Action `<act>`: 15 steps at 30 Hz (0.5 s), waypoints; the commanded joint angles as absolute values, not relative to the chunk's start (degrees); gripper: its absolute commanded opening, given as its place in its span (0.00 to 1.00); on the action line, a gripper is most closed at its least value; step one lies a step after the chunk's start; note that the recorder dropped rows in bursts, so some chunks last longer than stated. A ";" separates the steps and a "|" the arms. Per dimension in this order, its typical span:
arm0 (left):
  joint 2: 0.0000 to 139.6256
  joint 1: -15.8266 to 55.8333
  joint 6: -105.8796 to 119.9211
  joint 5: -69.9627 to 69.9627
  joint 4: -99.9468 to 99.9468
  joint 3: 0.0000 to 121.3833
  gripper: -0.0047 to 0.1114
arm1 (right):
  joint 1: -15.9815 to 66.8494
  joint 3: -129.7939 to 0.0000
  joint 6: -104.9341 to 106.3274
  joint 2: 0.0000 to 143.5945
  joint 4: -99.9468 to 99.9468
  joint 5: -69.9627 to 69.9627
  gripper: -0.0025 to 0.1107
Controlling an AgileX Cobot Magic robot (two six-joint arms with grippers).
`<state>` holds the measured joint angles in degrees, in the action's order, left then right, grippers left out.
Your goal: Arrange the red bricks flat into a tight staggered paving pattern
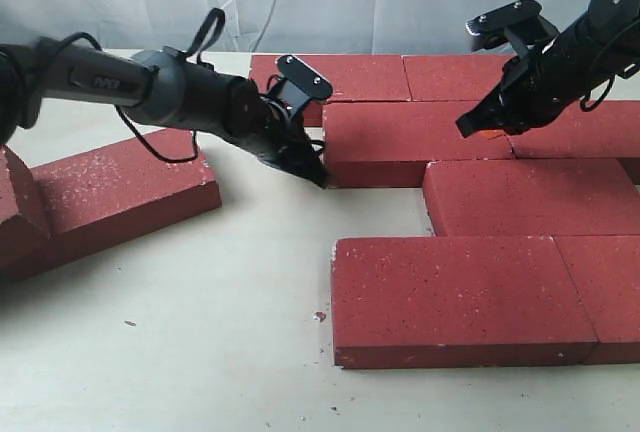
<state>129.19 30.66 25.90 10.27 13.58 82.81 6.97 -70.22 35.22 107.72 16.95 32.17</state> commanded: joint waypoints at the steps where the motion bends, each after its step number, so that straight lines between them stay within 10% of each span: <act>1: 125.35 26.11 25.67 14.34 12.29 82.76 0.04 | 6.69 -70.01 35.06 106.90 17.68 31.35 0.01; 15: 108.60 14.79 20.09 30.11 -1.77 82.76 0.04 | 8.71 -70.01 35.88 106.90 23.24 31.45 0.01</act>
<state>109.32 17.62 24.48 27.53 0.00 82.71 8.00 -70.22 35.36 107.72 22.51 31.94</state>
